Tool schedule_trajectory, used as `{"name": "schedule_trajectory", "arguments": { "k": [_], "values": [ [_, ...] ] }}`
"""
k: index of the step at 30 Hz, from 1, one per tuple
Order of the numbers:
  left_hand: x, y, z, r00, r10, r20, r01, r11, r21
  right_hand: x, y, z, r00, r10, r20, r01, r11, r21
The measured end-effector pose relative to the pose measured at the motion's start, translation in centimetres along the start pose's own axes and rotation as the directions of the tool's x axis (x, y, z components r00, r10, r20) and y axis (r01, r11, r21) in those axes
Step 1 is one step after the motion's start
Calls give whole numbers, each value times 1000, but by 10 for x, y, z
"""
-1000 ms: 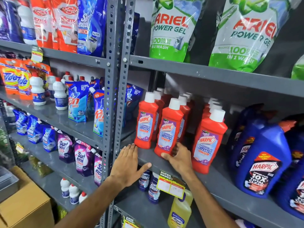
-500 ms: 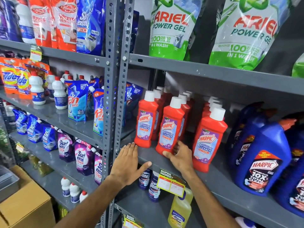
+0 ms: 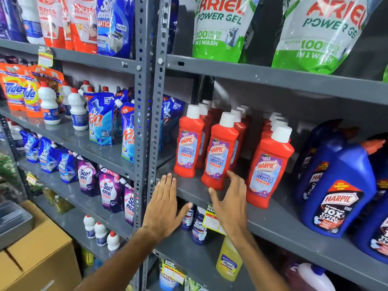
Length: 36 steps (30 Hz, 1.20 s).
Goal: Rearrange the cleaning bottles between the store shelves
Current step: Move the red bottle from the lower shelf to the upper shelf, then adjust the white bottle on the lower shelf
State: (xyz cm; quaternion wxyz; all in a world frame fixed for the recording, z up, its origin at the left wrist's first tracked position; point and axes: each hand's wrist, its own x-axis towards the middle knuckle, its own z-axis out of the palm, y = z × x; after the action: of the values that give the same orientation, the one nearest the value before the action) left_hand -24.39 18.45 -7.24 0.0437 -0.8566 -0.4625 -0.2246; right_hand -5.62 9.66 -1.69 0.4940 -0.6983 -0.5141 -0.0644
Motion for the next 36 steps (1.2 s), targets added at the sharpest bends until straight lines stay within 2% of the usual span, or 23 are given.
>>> {"name": "schedule_trajectory", "arguments": {
  "k": [2,4,7,9,11,14,17,19,23,25,32,36],
  "values": [
    [-22,-2,12,995,42,-87,-48,997,-64,-20,-7,2,986,-124,-108,124,992,-13],
    [-42,-7,26,991,79,-112,-87,994,-69,-40,-10,7,958,-249,-143,250,968,-9],
    [-66,-18,48,997,77,-12,-78,994,-77,-72,-3,23,907,-417,-62,419,908,8],
    [-79,-27,65,995,42,89,-34,996,-87,-96,11,39,882,-471,17,471,882,32],
    [-91,-35,85,985,15,175,0,996,-84,-121,30,56,909,-399,116,397,917,44],
    [-103,-42,118,964,16,264,12,994,-105,-151,65,82,957,-96,273,97,995,10],
    [-109,-47,155,934,13,357,24,995,-99,-166,103,110,916,146,373,-171,985,37],
    [-109,-49,178,921,25,388,12,996,-93,-165,124,128,896,247,370,-284,958,49],
    [-108,-52,225,902,42,429,9,993,-116,-156,164,171,873,420,248,-457,882,116],
    [-106,-55,242,895,35,444,14,994,-106,-145,180,186,849,478,225,-516,842,157],
    [-97,-67,276,862,-50,504,74,997,-29,-116,218,215,839,476,264,-513,853,96],
    [-99,-70,283,871,-61,488,67,998,5,-111,231,223,821,482,306,-537,835,124]
  ]
}}
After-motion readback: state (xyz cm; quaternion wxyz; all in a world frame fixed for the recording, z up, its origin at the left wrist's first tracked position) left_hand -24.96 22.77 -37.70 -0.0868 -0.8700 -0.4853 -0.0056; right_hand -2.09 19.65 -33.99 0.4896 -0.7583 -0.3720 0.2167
